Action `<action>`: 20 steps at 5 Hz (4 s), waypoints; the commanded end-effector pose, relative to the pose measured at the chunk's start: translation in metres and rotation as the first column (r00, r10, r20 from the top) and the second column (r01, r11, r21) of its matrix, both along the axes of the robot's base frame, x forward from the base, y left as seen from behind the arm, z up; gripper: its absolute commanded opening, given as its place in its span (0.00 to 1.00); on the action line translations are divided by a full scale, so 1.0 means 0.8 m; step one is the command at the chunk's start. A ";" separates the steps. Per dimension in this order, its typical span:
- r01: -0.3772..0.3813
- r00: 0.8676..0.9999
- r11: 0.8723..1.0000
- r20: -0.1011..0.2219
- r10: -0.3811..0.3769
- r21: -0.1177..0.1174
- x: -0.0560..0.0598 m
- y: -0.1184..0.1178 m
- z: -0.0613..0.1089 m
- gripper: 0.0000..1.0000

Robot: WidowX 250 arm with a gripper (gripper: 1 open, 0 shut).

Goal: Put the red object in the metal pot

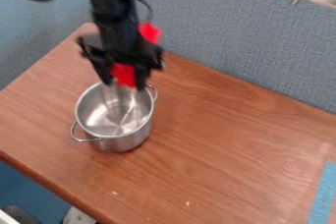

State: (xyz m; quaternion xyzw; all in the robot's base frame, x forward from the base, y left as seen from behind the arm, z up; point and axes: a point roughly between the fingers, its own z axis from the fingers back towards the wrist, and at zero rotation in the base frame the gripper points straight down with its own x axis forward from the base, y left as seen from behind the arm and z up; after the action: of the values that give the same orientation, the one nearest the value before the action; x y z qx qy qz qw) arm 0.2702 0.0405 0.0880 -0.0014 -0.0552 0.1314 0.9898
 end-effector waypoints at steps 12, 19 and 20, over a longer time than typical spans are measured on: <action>0.073 0.997 0.997 -0.016 -0.073 -0.010 0.031 0.032 -0.073 1.00; -0.148 0.967 0.970 0.177 0.183 -0.191 0.019 0.116 0.044 0.00; -0.213 0.954 0.958 0.171 0.246 -0.194 -0.013 0.140 0.061 0.00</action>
State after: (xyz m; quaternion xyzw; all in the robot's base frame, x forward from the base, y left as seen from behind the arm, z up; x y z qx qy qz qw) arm 0.2573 0.1523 0.1250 -0.1000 -0.1216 0.2537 0.9544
